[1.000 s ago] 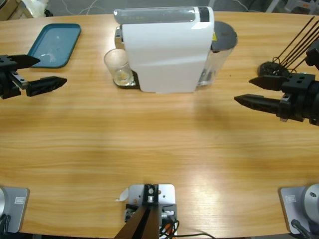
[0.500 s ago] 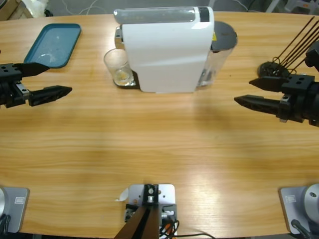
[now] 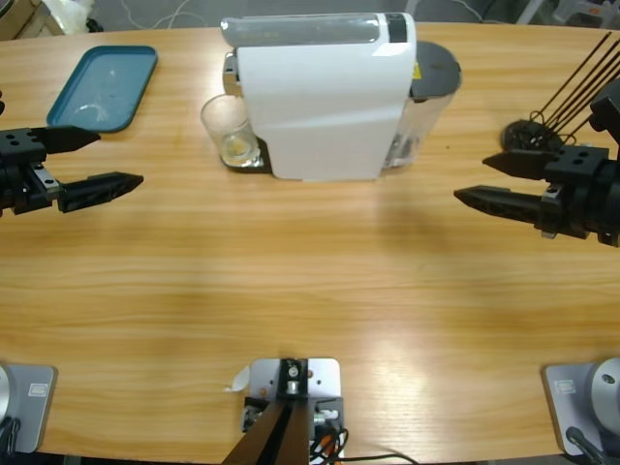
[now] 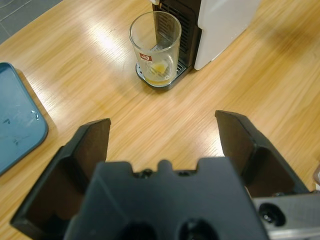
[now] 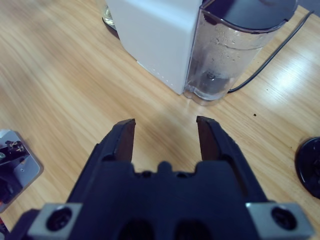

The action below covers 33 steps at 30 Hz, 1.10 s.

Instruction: Pour coffee

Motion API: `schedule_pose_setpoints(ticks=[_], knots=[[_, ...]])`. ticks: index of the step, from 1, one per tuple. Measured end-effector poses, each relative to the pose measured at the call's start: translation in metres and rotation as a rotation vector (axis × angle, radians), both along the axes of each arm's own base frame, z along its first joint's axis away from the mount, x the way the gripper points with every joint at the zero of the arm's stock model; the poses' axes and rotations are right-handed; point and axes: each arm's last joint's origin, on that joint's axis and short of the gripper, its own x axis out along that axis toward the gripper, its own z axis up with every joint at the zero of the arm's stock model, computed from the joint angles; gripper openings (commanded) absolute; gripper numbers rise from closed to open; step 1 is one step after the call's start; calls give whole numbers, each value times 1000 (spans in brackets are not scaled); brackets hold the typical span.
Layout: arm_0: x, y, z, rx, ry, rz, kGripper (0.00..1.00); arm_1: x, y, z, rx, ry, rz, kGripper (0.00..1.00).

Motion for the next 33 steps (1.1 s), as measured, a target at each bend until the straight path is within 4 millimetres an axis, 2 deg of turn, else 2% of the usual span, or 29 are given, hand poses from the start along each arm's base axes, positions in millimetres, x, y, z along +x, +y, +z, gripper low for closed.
schedule_pose_setpoints(ticks=[33], knots=[[-1, -8, -3, 7, 12, -45, 908, 0, 0, 0, 0, 0, 0, 536]])
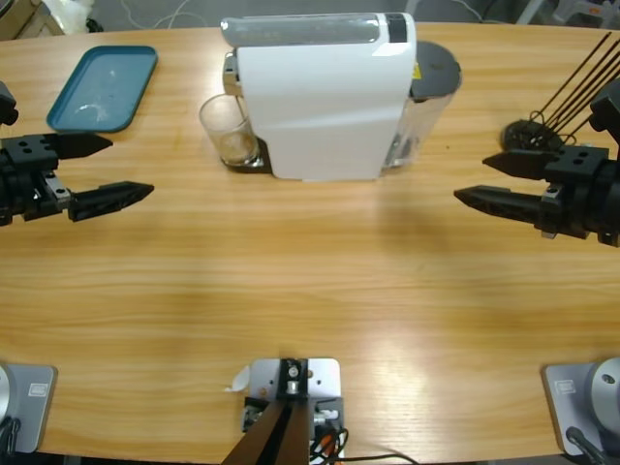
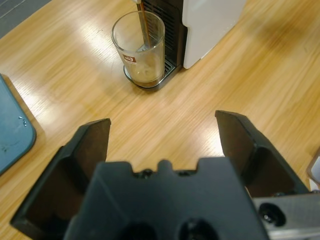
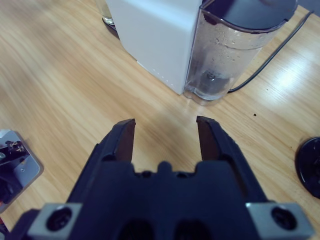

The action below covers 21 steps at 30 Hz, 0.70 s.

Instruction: Pour coffee

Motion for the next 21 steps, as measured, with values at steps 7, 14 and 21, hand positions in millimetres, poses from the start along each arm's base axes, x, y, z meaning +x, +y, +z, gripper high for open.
schedule_pose_setpoints(ticks=[7, 14, 21], knots=[[2, -3, -3, 7, 14, -10, 908, 0, 0, 0, 0, 0, 0, 536], [1, -4, -3, 2, 17, -20, 908, 0, 0, 0, 0, 0, 0, 536], [1, -4, -3, 1, 17, -23, 908, 0, 0, 0, 0, 0, 0, 536]])
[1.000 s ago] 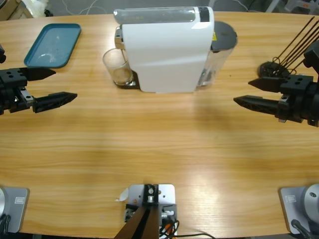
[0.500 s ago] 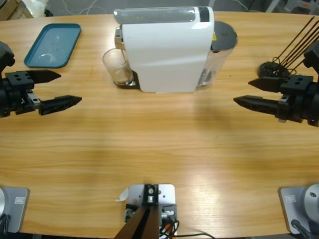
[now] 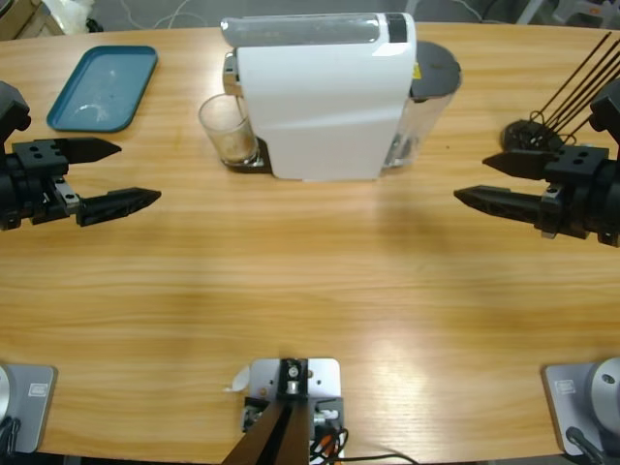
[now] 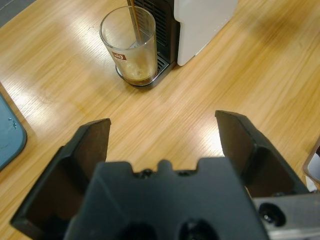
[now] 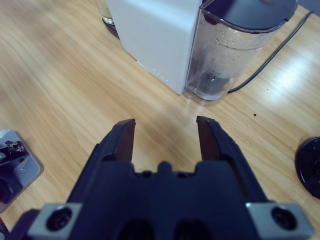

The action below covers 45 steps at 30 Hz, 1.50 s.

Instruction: Pour coffee

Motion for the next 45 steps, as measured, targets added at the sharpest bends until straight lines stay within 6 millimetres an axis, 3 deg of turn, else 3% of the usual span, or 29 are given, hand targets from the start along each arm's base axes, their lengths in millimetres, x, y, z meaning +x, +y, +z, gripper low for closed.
schedule_pose_setpoints(ticks=[45], knots=[[1, -4, -4, 13, 17, -16, 908, 0, 0, 0, 2, 2, -2, 536]])
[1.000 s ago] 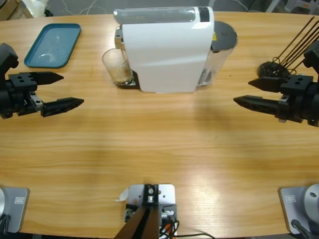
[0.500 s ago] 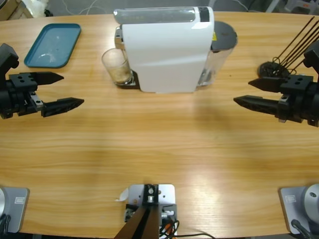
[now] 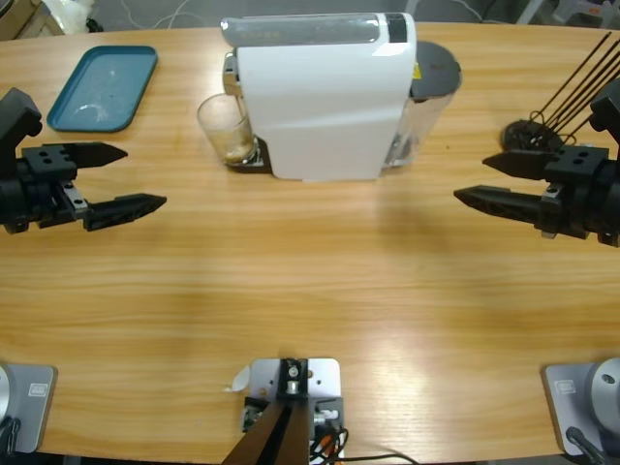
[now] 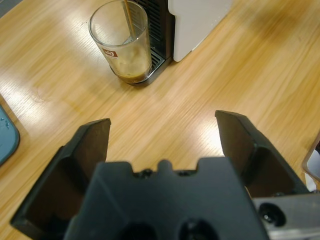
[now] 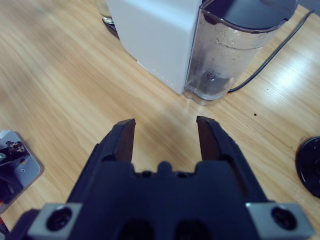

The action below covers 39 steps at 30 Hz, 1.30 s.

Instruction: Pour coffee

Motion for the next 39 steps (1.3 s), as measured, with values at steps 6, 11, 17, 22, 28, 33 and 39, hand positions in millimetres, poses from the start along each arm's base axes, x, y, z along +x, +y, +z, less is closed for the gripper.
schedule_pose_setpoints(ticks=[6, 11, 17, 22, 28, 33, 39], knots=[[0, -1, -1, 2, 2, -6, 908, 0, 0, 0, 0, 0, 0, 536], [0, -1, -1, 2, 2, -6, 908, 0, 0, 0, 0, 0, 0, 536], [-1, -1, -1, 2, 3, -6, 908, 0, 0, 0, 0, 0, 0, 536], [0, -1, -1, 3, 4, -6, 908, 0, 0, 0, 0, 0, 0, 537], [2, -3, -2, 4, 5, -6, 913, 0, 0, 0, 0, 0, 0, 536], [9, -9, -5, -5, -3, -7, 996, 0, 0, 0, 0, 0, 0, 540], [35, -9, -14, -51, 16, 30, 987, 0, 0, 0, 0, 1, 0, 540]])
